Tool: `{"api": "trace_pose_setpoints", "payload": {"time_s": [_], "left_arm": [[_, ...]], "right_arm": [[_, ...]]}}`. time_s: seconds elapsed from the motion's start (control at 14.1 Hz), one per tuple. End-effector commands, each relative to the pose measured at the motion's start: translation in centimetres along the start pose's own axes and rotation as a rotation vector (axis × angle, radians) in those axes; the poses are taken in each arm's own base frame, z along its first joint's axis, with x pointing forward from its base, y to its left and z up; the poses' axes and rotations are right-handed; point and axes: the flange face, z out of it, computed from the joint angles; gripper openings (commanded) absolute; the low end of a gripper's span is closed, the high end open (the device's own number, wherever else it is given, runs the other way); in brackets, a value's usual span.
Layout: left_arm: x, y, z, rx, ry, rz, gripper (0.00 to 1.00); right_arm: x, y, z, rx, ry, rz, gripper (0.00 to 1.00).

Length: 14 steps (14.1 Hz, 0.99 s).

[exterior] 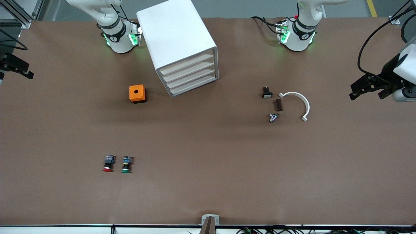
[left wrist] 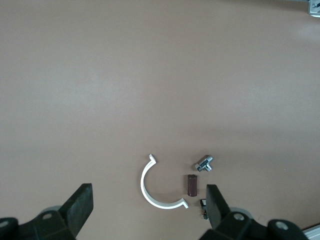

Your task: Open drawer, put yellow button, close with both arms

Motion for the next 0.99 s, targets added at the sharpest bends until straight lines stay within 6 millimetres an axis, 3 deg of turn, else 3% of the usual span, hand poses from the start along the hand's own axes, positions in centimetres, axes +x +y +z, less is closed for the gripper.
{"api": "trace_pose_setpoints", "payload": {"time_s": [0.0,0.42,0.92], "left_arm": [[-0.2,-0.4,-0.6,0.016,-0.003,0.011,0.99],[-0.3,-1.6,-1.0,0.01,-0.009,-0.009,1.0],[-0.3,-1.4,-1.3,0.006,-0.005,-0.022,1.0]], "right_arm": [[-0.3,-0.1,-0.5,0.012,0.003,0.013,1.0],[-0.4,-0.3,-0.7,0.013,0.006,0.019,1.0],[-0.4,-0.3,-0.8,0.013,0.009,0.022,1.0]]}}
